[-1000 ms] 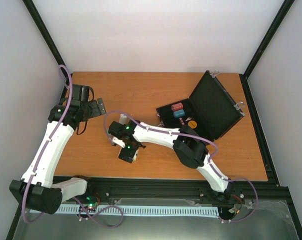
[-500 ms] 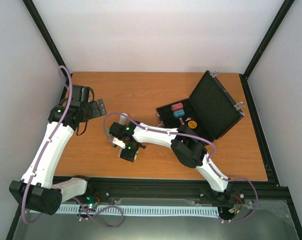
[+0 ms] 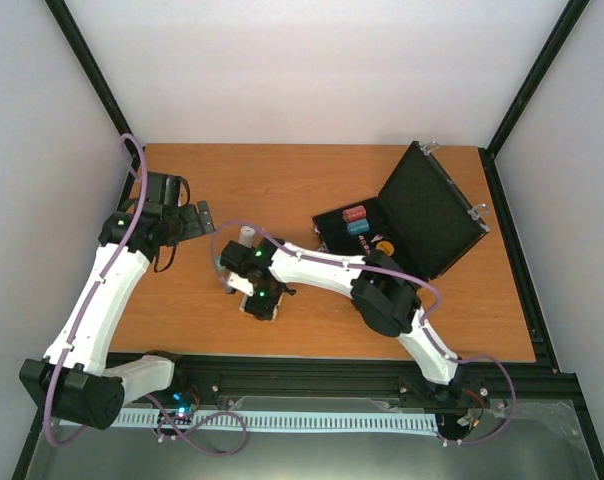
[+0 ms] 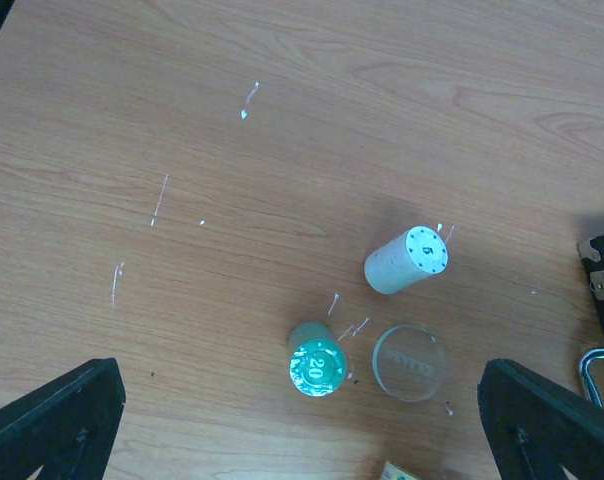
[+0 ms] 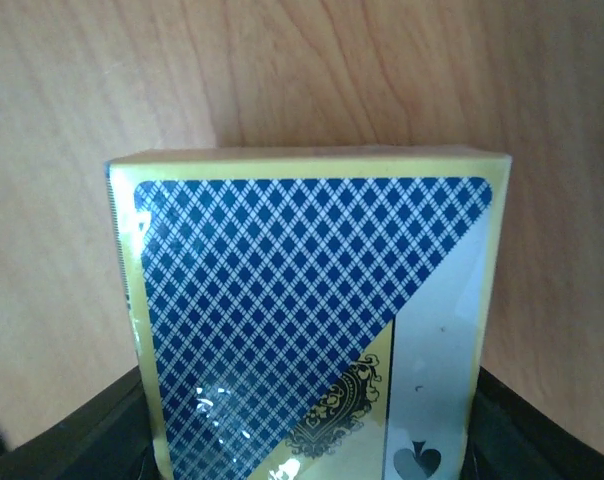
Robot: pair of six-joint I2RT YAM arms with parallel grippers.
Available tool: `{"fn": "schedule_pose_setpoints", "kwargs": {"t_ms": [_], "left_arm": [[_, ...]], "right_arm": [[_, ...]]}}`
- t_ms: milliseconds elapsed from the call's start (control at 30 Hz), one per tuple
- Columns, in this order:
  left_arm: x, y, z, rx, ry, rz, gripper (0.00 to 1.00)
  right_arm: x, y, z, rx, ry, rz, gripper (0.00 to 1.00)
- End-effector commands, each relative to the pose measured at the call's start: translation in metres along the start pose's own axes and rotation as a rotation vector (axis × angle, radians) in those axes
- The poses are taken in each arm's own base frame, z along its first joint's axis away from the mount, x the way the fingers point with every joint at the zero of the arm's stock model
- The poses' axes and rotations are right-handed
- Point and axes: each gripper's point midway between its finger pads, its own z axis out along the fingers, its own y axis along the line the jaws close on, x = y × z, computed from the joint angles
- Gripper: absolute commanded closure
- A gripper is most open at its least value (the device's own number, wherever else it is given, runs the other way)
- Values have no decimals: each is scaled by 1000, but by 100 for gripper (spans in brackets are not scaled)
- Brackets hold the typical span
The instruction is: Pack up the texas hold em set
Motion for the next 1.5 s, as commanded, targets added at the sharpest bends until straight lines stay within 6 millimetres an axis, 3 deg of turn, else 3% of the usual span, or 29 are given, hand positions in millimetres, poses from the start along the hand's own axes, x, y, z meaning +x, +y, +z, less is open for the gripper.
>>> {"fn": "schedule_pose_setpoints", "kwargs": {"t_ms": [0,100,233,300,400,567,733,1000,1467], "left_arm": [[0,-2,3,15,1,-2,0],[2,-2,5,11,5,0,0],[6,-3,9,17,18,-1,0],[8,-4,12,22,27,-4,0],[10,-6,16,32,41,-7,0],[12,-7,18,32,52,2,0],[15,-4,21,18,61,10,0],[19,-3,25,9,75,13,0],[26,-2,34,4,98,15,0]], "right_arm": [[-10,-13,-87,55,-137,33,65],[5,-39,-118,90,-170,122,65],[36,-104,-144,185,-203,325,64],[57,-148,-150,259,-205,460,64],[84,-198,-154,368,-196,626,64],[111,-240,-139,407,-188,797,63],[138,-251,-109,374,-152,931,62],[159,-233,-79,318,-106,973,62],[172,-208,-70,250,-93,974,61]]}}
